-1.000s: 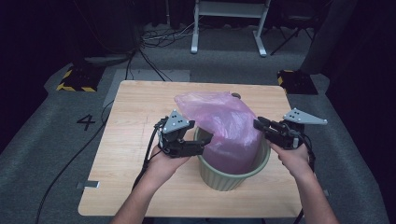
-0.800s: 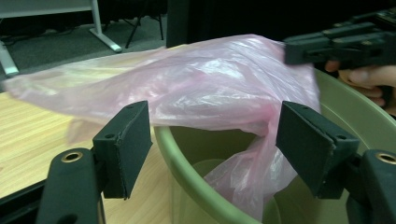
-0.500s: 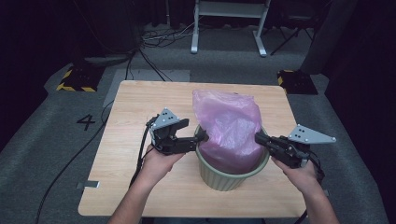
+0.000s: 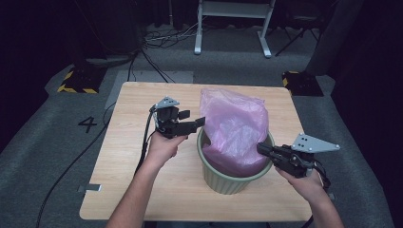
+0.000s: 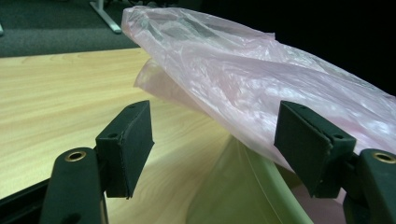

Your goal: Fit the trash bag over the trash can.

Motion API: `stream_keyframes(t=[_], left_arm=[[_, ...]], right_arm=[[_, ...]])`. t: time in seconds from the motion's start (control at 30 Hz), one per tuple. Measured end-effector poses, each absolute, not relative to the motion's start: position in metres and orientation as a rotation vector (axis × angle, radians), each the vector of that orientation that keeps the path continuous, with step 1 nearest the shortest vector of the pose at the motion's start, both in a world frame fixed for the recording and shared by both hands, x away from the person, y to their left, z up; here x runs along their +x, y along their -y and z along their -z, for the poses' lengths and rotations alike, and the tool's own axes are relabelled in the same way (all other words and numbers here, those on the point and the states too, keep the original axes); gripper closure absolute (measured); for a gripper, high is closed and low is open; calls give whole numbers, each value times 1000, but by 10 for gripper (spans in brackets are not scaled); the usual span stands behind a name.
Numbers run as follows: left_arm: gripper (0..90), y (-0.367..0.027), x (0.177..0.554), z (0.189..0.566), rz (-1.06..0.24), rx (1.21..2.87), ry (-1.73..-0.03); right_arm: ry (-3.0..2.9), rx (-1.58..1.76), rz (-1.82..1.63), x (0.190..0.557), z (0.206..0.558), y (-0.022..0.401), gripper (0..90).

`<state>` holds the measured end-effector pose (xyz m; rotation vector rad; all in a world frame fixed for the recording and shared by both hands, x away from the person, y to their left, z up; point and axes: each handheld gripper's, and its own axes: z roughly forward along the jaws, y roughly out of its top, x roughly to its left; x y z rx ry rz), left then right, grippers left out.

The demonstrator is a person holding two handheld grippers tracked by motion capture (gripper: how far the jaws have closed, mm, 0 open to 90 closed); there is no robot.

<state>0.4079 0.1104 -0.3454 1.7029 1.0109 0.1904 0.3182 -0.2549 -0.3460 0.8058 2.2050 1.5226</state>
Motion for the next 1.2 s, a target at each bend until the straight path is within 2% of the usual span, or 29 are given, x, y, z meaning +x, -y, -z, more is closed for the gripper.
stream_keyframes(t=[0.17, 0.23, 0.37, 0.5, 0.67, 0.87, 1.0, 1.1, 1.17, 1.2], left_arm=[[299, -99, 417, 344, -189, 1721, -971], [338, -95, 419, 343, -169, 1716, -957], [494, -84, 420, 340, -195, 1733, -977], [731, -76, 415, 338, -299, 1778, -923], [868, -69, 400, 330, -440, 1832, -796], [895, -67, 388, 323, -508, 1855, -711], [895, -68, 378, 320, -512, 1847, -627], [893, -67, 371, 315, -528, 1838, -594], [889, -66, 367, 312, -538, 1839, -575], [887, -65, 366, 310, -540, 1842, -569]], right_arm=[[-2203, 808, -1515, 318, 346, 256, 857], [-2203, 807, -1510, 318, 346, 256, 857], [-2202, 815, -1511, 319, 348, 256, 856], [-2202, 819, -1519, 319, 350, 257, 854], [-2199, 823, -1520, 319, 351, 258, 849], [-2195, 829, -1518, 319, 351, 259, 841], [-2204, 834, -1513, 317, 351, 260, 798], [-2196, 836, -1510, 315, 350, 260, 699], [-2188, 826, -1492, 312, 348, 259, 578], [-2170, 827, -1488, 311, 346, 259, 561]])
